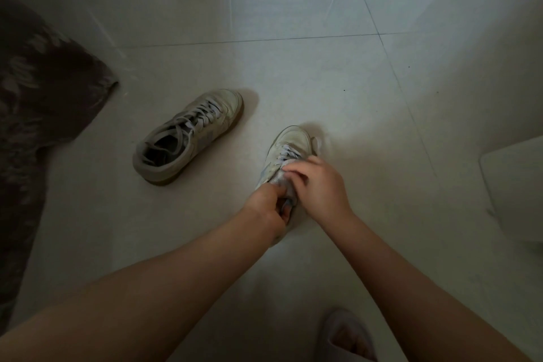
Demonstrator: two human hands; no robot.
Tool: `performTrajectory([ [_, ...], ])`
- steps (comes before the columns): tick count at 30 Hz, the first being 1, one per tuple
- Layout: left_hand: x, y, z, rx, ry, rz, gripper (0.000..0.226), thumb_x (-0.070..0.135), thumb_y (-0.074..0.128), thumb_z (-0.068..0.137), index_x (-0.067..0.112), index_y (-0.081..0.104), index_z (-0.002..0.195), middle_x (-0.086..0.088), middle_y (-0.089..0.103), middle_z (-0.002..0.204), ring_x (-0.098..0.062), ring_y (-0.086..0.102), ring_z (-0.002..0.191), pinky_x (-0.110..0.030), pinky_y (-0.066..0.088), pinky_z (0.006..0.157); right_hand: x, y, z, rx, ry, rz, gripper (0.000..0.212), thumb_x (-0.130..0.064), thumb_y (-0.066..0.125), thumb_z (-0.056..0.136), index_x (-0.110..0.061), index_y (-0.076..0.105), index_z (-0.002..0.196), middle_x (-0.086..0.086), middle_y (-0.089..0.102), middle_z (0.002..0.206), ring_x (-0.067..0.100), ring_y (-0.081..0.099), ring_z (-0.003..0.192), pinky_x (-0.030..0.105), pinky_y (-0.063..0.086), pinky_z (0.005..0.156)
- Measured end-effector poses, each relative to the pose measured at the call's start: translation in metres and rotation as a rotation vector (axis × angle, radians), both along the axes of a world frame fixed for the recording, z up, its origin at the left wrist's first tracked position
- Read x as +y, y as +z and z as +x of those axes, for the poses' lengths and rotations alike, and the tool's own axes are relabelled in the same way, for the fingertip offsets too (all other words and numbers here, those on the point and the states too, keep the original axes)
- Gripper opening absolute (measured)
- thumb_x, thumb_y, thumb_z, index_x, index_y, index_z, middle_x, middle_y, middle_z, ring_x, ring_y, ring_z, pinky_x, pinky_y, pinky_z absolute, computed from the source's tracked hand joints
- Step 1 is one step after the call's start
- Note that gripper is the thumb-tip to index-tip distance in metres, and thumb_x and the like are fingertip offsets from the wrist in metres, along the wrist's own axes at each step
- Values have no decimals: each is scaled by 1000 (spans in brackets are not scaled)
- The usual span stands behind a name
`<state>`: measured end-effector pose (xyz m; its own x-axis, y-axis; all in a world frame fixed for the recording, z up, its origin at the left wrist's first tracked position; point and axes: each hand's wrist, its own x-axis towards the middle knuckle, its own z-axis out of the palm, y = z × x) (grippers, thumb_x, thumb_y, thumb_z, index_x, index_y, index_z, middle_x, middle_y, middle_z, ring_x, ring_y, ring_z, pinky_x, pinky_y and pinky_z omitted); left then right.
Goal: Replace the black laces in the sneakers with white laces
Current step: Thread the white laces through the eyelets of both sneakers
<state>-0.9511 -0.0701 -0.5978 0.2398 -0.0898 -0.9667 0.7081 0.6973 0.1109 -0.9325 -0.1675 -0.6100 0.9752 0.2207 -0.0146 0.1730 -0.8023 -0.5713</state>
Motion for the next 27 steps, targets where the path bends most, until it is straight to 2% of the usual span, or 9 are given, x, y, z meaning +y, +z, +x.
performTrajectory([
  [4, -3, 2, -1, -25, -24, 3, 19, 1, 51, 90, 12, 55, 76, -1, 54, 68, -9, 49, 60, -10, 38, 33, 0, 1, 5, 28, 0, 43, 4, -18, 70, 81, -17, 72, 84, 0, 59, 94, 21, 59, 87, 33, 49, 72],
  [8, -5, -5, 0, -145, -31, 13, 19, 13, 50, 94, 16, 55, 75, 4, 58, 55, -8, 54, 52, -16, 43, 40, 17, 16, -4, -144, 30, 80, 13, -25, 56, 84, -14, 62, 83, 2, 55, 92, 22, 56, 88, 42, 49, 76],
  [12, -6, -3, 2, -193, -44, 132, 18, 15, 58, 89, 14, 56, 71, -5, 55, 67, -13, 48, 51, -25, 41, 52, 31, 76, 4, 151, -74, 695, 7, -19, 45, 98, -19, 50, 93, -6, 65, 76, 5, 64, 77, 26, 48, 78],
  [15, 2, 9, -6, -172, -332, 478, 25, 25, 72, 81, 12, 54, 69, -1, 51, 63, -13, 45, 50, -19, 38, 46, 14, 101, 38, 329, -411, 1084, 15, -13, 39, 102, -16, 47, 90, -3, 55, 59, 11, 58, 57, 34, 55, 74],
  [17, 10, 13, -7, -400, -554, 860, 26, 30, 75, 77, 16, 54, 86, 4, 50, 72, -13, 48, 63, -23, 37, 52, 7, 104, 49, 538, -579, 1308, 20, -12, 38, 102, -12, 46, 83, 0, 47, 58, 12, 48, 53, 29, 54, 61],
  [18, 14, 15, -5, -631, -663, 1042, 31, 32, 74, 76, 18, 55, 95, 4, 51, 80, -14, 49, 72, -25, 37, 58, 9, 103, 48, 652, -610, 1391, 23, -11, 38, 101, -12, 46, 80, 0, 45, 59, 12, 46, 52, 26, 52, 57],
  [21, 18, 7, 13, -1107, -1006, 1184, 44, 47, 52, 76, 12, 65, 100, -10, 59, 96, -29, 52, 95, -34, 42, 78, 21, 102, 36, 909, -564, 1584, 27, -10, 36, 100, -11, 45, 75, -1, 44, 57, 9, 45, 47, 20, 49, 51],
  [25, 38, 1, 18, -1286, -1159, 1207, 52, 48, 32, 85, 5, 61, 84, -11, 60, 85, -33, 57, 84, -41, 47, 71, 3, 112, 49, 740, -514, 1734, 26, -9, 36, 99, -11, 46, 75, -2, 46, 56, 8, 46, 47, 19, 47, 51],
  [27, 55, 1, 14, -1388, -1148, 1243, 48, 47, 28, 89, 10, 58, 83, -3, 59, 78, -29, 59, 73, -36, 46, 63, -15, 100, 58, 543, -578, 1528, 22, -11, 41, 99, -11, 50, 80, -1, 52, 62, 9, 55, 54, 24, 52, 59],
])
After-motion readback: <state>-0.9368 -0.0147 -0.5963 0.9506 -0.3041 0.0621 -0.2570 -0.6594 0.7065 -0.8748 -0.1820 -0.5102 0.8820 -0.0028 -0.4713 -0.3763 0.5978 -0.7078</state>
